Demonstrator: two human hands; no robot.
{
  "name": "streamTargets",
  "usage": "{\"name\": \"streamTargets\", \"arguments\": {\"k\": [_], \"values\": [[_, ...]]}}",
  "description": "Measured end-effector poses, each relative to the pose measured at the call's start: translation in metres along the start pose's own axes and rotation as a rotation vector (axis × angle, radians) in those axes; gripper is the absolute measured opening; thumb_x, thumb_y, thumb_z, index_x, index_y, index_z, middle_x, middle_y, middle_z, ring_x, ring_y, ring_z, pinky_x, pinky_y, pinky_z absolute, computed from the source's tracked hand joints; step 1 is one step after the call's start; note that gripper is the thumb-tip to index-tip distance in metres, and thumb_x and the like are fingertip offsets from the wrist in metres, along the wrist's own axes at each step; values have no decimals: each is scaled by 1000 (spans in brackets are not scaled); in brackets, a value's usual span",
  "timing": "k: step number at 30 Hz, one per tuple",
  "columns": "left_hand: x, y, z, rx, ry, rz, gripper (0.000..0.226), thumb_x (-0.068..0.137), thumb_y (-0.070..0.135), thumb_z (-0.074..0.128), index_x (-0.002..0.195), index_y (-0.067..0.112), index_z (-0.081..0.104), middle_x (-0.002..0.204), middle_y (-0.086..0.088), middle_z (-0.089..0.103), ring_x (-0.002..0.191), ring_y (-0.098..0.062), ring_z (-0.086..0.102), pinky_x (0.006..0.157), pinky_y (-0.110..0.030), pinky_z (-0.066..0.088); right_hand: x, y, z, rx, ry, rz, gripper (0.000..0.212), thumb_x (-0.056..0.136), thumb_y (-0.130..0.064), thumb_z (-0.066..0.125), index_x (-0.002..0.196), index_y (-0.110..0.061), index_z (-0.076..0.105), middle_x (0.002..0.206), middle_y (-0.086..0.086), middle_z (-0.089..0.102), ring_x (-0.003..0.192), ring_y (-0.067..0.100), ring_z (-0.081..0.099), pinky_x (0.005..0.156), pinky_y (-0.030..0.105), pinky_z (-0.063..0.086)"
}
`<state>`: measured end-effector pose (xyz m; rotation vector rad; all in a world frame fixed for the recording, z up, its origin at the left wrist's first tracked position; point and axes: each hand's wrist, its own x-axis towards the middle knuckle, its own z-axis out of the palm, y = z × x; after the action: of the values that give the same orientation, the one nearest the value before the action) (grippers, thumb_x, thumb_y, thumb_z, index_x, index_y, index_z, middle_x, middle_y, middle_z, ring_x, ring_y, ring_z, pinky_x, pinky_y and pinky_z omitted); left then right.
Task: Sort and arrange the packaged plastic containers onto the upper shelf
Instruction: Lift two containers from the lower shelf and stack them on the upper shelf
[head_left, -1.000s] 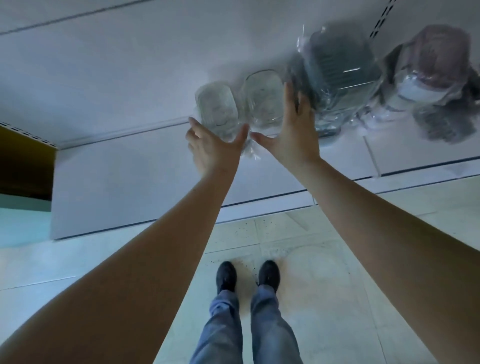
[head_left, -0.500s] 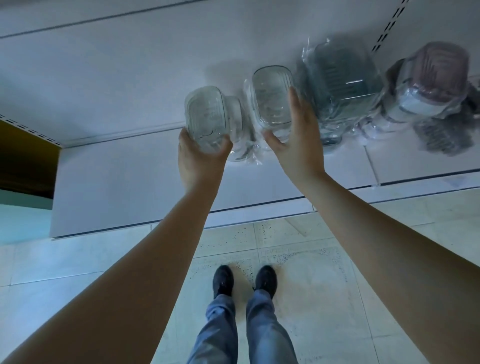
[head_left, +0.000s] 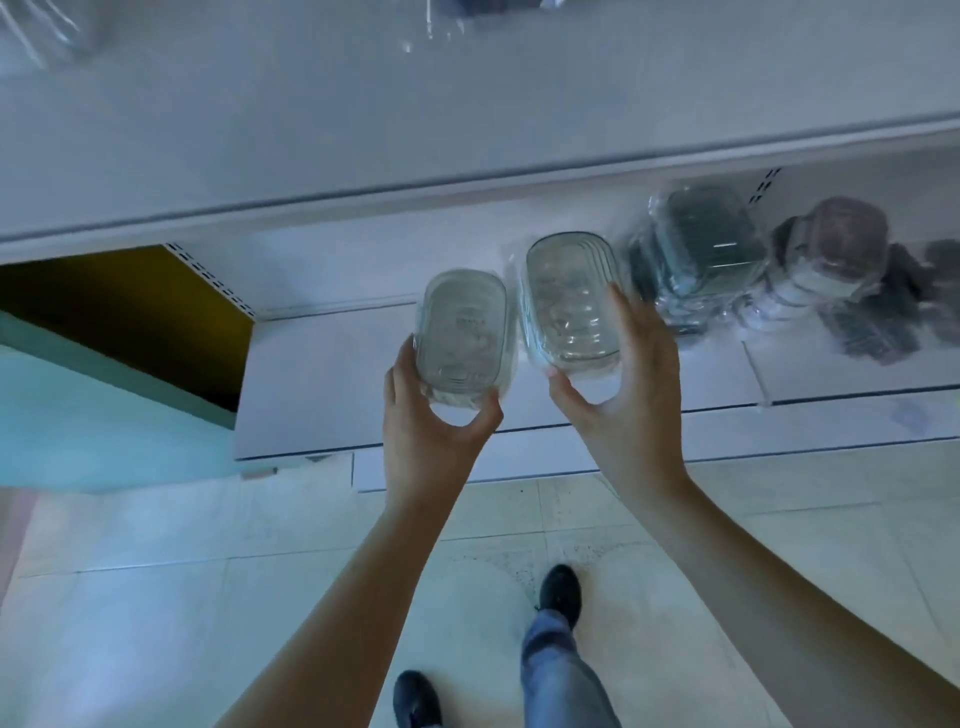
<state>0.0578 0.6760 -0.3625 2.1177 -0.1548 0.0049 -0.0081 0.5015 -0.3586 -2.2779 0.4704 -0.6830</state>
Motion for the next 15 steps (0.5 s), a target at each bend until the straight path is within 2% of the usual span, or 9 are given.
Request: {"name": "streamTargets", "arguments": {"k": [4, 8, 11, 13, 15], "values": [[-33, -4, -87, -39, 8, 40, 95, 65, 58, 72, 148, 28, 36, 134, 12, 49, 115, 1, 52, 90, -21, 52, -40, -77, -10, 28, 12, -77, 81, 84, -48, 68, 152, -15, 39, 149, 12, 43, 140, 21, 38, 110, 6, 21], [-63, -21, -176, -66, 50, 86, 93, 67, 48, 81, 146, 31, 36, 133, 14, 48, 115, -5, 54, 89, -35, 58, -81, -156, -3, 68, -2, -164, 81, 80, -47, 67, 151, -16, 41, 146, 12, 44, 140, 15, 36, 112, 8, 24], [-74, -27, -237, -86, 107, 136, 93, 68, 41, 84, 147, 32, 35, 132, 16, 47, 120, 4, 48, 93, -25, 54, -98, -209, 8, 97, 10, -242, 81, 78, -45, 68, 149, -14, 44, 145, 12, 46, 139, 14, 37, 113, 10, 24], [-73, -28, -274, -95, 137, 171, 95, 65, 51, 78, 148, 31, 35, 134, 15, 47, 123, 1, 47, 95, -15, 50, -101, -241, 15, 107, 28, -295, 81, 78, -45, 68, 148, -11, 45, 145, 13, 46, 139, 17, 38, 113, 12, 24], [-64, -27, -304, -119, 156, 198, 96, 65, 56, 75, 148, 31, 35, 136, 14, 47, 126, -5, 47, 95, -20, 52, -96, -272, 22, 128, 67, -350, 80, 78, -42, 70, 147, -10, 45, 144, 15, 46, 138, 20, 40, 113, 14, 27]]}}
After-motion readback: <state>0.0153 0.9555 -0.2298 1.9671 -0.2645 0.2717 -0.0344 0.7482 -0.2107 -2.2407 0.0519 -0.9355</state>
